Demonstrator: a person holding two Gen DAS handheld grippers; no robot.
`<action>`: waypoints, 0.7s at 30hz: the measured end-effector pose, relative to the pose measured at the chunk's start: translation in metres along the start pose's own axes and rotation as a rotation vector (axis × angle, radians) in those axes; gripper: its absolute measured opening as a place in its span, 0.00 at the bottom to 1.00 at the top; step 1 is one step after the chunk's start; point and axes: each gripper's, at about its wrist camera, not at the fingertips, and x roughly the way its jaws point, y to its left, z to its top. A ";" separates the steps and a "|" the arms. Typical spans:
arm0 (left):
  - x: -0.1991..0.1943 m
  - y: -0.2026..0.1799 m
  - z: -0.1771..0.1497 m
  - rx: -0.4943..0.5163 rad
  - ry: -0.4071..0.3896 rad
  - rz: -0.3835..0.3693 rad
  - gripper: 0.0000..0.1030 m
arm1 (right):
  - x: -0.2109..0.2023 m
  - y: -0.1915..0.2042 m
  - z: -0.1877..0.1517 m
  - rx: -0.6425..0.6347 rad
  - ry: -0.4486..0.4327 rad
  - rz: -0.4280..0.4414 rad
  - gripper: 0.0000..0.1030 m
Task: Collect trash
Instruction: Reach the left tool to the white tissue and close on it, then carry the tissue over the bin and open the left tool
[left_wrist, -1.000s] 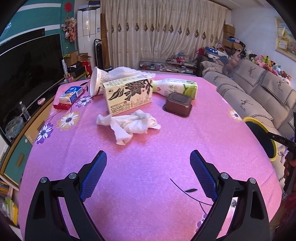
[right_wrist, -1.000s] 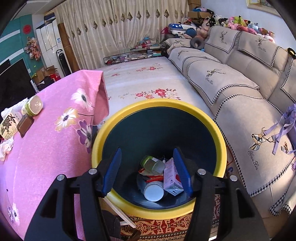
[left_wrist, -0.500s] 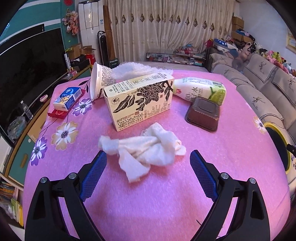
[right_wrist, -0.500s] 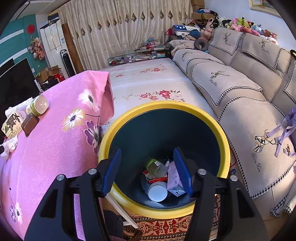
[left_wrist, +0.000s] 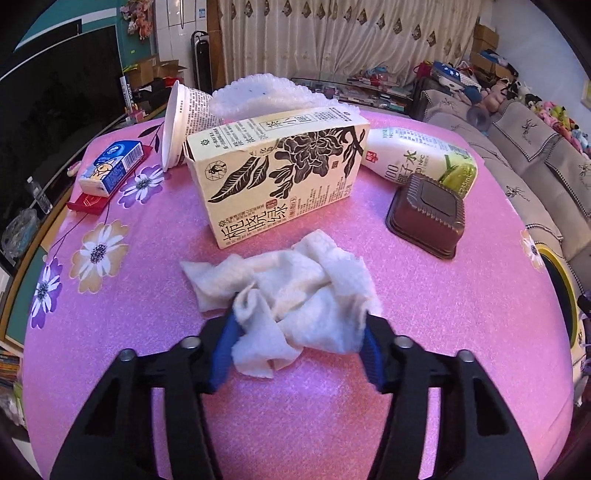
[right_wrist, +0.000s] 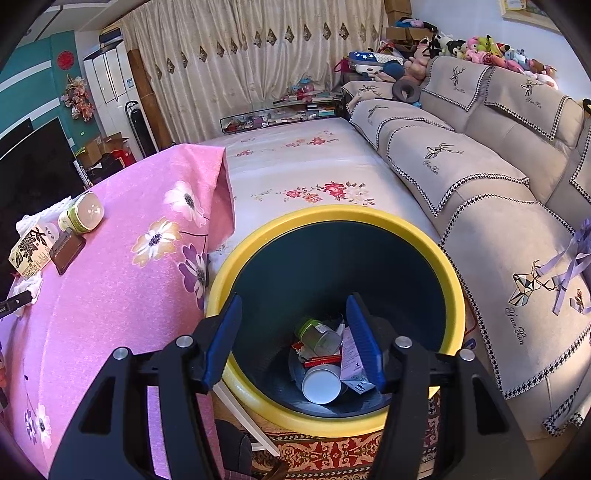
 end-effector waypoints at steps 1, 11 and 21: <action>-0.002 -0.001 -0.001 0.001 -0.003 -0.011 0.34 | 0.000 0.000 0.000 0.000 0.000 0.002 0.54; -0.060 -0.031 -0.013 0.103 -0.089 -0.057 0.24 | -0.024 -0.001 -0.001 0.020 -0.037 0.014 0.54; -0.120 -0.111 -0.020 0.248 -0.141 -0.238 0.24 | -0.074 -0.016 -0.021 0.040 -0.083 0.000 0.58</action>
